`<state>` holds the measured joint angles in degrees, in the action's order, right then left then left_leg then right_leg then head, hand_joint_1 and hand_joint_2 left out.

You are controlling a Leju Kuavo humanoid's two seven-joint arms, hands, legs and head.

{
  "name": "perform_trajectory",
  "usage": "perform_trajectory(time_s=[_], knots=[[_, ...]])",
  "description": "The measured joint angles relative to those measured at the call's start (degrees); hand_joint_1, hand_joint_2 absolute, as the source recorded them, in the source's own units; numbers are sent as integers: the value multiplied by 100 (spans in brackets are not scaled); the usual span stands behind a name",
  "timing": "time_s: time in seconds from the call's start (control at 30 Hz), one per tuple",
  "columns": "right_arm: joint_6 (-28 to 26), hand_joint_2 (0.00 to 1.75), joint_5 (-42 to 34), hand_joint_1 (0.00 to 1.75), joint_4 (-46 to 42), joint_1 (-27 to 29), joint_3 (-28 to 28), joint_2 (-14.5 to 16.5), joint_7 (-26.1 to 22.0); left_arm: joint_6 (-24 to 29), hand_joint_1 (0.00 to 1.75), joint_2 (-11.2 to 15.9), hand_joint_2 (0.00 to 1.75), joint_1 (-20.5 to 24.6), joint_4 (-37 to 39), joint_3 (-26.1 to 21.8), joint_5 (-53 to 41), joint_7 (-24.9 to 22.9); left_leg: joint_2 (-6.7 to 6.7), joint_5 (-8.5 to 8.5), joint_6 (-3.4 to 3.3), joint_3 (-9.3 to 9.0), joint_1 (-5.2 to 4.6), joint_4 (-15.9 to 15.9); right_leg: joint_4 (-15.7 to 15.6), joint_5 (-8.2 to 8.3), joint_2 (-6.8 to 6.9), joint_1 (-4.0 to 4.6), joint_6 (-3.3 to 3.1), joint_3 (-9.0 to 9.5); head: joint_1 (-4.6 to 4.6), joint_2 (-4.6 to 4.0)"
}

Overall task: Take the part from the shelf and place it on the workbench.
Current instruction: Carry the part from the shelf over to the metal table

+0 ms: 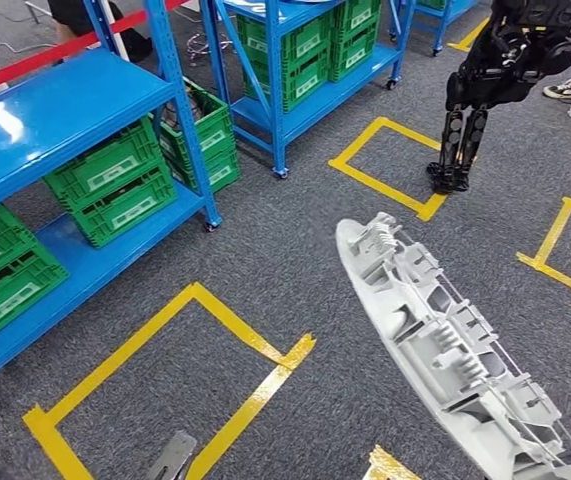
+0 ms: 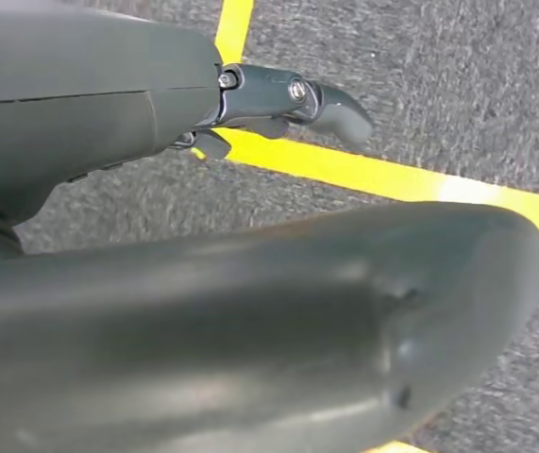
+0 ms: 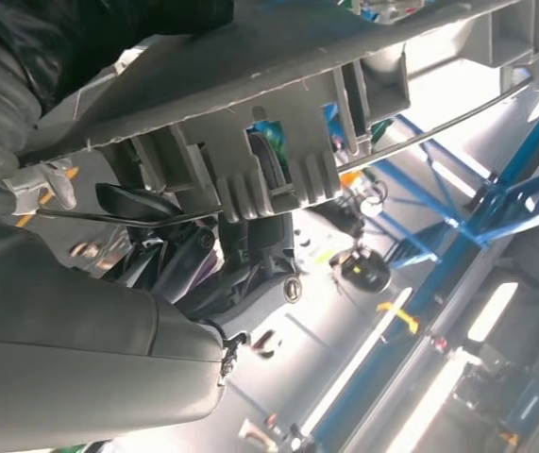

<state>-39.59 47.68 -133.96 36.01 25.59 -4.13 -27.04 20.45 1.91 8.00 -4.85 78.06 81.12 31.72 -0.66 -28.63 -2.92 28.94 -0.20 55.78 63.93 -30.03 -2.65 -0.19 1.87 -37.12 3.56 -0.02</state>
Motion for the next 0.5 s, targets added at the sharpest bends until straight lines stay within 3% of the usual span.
perform_trajectory(time_s=[0.07,0.1,0.13,0.17,0.23,0.3,0.4,0.47,0.5], knots=[[0,175,0,175,-1,-4,0,0,0,-1,0,-8,0,-19,-1,11,0,-1,133,5,-7,6,2,-4,713,-346,183,-25,65,-316,-17,0],[1,175,0,175,-1,-4,0,0,0,-1,0,-14,0,-27,-1,16,0,-1,205,1,-1,6,4,-2,944,-412,217,-45,94,-410,-15,0],[1,175,-1,175,-1,-1,0,0,0,-1,0,-21,0,-31,-1,19,1,-1,274,-6,10,3,11,2,978,-375,240,-66,121,-405,-17,0],[1,175,-1,175,-1,1,0,0,0,-2,0,-28,0,-30,-1,20,1,-1,335,-18,29,-4,23,9,781,-236,270,-87,146,-281,-16,0],[1,175,19,175,0,6,0,0,7,-21,0,-37,0,-21,-1,22,0,-4,434,-60,96,-19,37,49,11,75,420,-107,184,159,-22,0],[0,175,65,175,-9,32,-3,0,26,-44,0,-56,0,-9,-4,25,1,-24,493,-109,174,-19,17,115,-471,176,537,-105,132,442,-16,0],[-1,175,107,175,-29,122,-18,1,61,-29,0,-119,0,16,-10,43,-3,-73,549,-135,251,-21,10,150,-498,169,460,-93,-20,450,18,0],[-1,175,128,175,-43,179,-34,2,70,-10,0,-161,0,30,-13,74,-9,-97,425,-303,293,48,37,329,-504,190,388,-94,-96,431,25,0],[-1,175,140,175,-49,196,-41,2,72,0,0,-175,0,32,-15,90,-7,-107,322,-476,306,158,46,587,-510,202,347,-93,-131,421,30,0]])
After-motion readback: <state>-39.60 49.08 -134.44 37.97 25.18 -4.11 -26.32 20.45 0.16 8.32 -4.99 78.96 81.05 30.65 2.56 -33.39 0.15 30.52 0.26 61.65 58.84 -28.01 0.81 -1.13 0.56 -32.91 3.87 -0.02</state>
